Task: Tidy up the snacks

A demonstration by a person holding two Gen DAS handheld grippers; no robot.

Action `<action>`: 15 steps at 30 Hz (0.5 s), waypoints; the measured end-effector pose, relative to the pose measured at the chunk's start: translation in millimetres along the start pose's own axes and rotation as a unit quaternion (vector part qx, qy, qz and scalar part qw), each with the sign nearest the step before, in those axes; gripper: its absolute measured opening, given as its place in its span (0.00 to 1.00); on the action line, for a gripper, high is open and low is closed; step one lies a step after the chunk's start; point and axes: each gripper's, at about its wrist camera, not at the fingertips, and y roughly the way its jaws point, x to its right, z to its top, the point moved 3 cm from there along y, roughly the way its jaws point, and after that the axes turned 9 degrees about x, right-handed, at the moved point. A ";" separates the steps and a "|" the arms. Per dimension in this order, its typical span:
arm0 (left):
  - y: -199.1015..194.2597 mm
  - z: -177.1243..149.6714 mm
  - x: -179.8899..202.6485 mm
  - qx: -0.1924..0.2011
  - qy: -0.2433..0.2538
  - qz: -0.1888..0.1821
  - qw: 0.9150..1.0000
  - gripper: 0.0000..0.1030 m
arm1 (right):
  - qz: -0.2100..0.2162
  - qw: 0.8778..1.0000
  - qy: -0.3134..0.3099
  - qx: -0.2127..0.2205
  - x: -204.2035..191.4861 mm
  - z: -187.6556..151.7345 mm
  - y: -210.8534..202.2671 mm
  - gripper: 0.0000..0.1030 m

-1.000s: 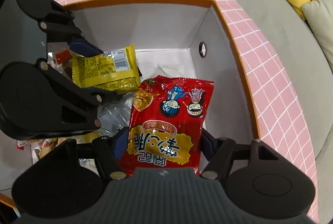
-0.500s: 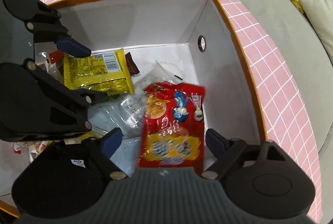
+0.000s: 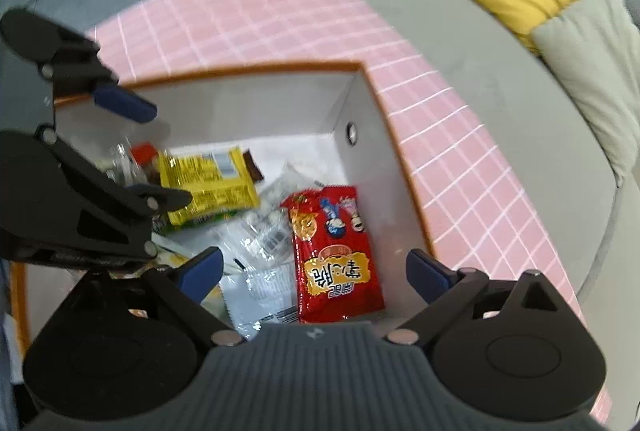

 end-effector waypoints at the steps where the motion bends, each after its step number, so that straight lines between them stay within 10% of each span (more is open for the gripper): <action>1: -9.0 1.6 1.0 0.012 0.002 0.004 1.000 0.77 | -0.002 1.000 0.010 0.011 1.7 1.2 -10.1 0.92; 9: -89.2 15.1 8.0 0.118 -0.020 0.012 0.993 0.77 | -0.050 0.985 0.088 0.137 7.5 -4.8 -102.5 0.96; 15: -159.8 17.7 12.2 0.229 -0.056 0.028 0.971 0.87 | -0.082 0.955 0.160 0.236 4.0 -29.6 -185.2 0.96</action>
